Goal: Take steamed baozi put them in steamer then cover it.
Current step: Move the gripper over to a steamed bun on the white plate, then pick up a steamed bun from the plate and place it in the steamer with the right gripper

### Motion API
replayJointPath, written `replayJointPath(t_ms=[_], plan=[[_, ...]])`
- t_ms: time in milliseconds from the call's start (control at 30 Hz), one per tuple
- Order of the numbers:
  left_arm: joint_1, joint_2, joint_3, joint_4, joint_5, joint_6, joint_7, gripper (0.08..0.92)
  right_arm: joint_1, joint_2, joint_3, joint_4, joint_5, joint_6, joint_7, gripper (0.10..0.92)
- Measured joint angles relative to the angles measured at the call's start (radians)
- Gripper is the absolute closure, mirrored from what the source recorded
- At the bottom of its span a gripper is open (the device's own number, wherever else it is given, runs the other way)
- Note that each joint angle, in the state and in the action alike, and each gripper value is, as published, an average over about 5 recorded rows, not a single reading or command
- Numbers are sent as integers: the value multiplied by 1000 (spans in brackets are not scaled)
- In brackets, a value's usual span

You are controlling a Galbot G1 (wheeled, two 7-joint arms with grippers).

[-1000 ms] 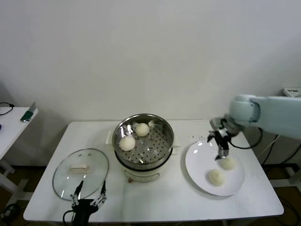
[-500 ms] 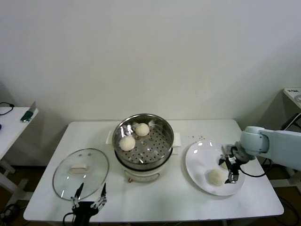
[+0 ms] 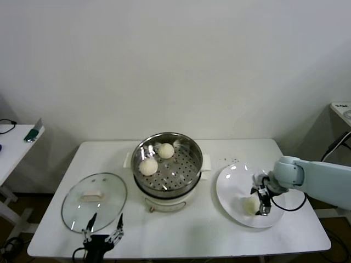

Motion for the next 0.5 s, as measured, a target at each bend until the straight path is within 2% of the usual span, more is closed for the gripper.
replayJointPath(t_ms=[233,500], plan=[[-3,0,2,0,1,3,0,177,-10,15,10,-17,0,3,-15,358],[-4,-1,0,1,1,5,-1,177,27,32,-6,-26,-22,36,-54,397]])
